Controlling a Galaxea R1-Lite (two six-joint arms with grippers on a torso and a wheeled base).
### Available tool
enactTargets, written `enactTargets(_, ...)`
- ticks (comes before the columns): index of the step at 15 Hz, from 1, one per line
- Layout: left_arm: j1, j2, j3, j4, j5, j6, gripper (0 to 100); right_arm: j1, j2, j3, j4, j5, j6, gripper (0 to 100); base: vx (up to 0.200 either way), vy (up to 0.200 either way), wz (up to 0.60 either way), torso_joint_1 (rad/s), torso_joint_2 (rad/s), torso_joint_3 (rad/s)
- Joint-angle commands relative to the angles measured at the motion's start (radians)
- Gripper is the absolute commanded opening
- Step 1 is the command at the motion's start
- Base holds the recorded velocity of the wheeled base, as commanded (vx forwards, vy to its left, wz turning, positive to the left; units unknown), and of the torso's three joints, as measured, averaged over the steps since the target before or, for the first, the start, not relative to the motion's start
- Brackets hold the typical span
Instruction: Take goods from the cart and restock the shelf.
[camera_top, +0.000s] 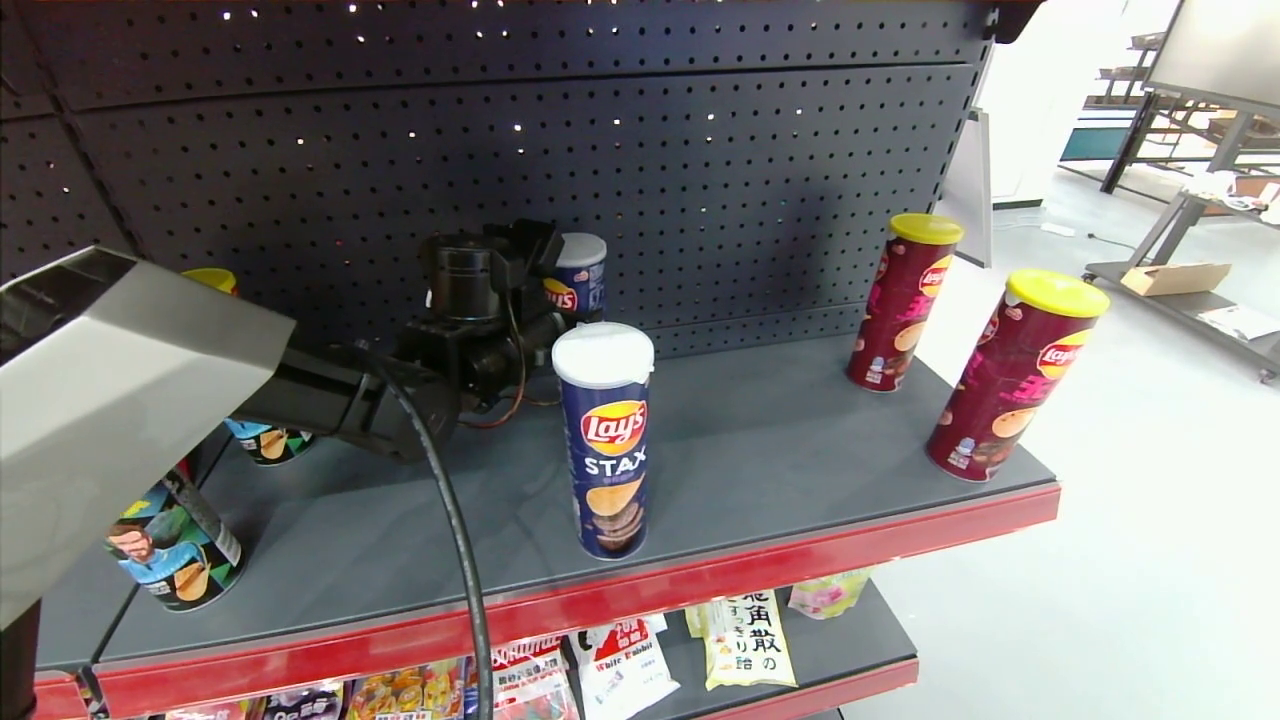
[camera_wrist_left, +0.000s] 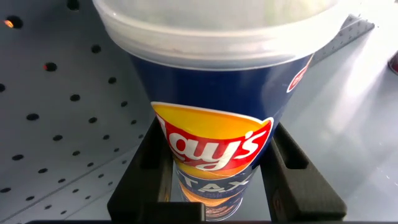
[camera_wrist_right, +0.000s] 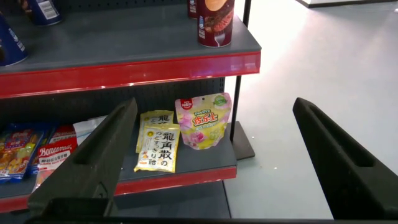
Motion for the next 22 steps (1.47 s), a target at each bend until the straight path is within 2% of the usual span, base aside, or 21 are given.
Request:
enactTargets(1, -0.001, -0.025, 0.002, 0.012, 0.0, -0.002, 0, 0.0, 0.0, 0.0, 0.0, 0.001, 0.0, 100, 0.0, 0.0, 0.0, 0.0, 0.0, 0.0)
enactTargets(6, -0.009, -0.028, 0.015, 0.02, 0.022, -0.005, 0, 0.0, 0.0, 0.0, 0.0, 0.001, 0.0, 100, 0.0, 0.0, 0.0, 0.0, 0.0, 0.0)
enactTargets(12, -0.012, -0.022, 0.013, 0.041, 0.037, -0.042, 0, 0.0, 0.0, 0.0, 0.0, 0.001, 0.0, 100, 0.0, 0.0, 0.0, 0.0, 0.0, 0.0)
enactTargets(22, -0.023, -0.013, 0.019, 0.041, 0.055, -0.045, 0, 0.0, 0.0, 0.0, 0.0, 0.001, 0.0, 100, 0.0, 0.0, 0.0, 0.0, 0.0, 0.0)
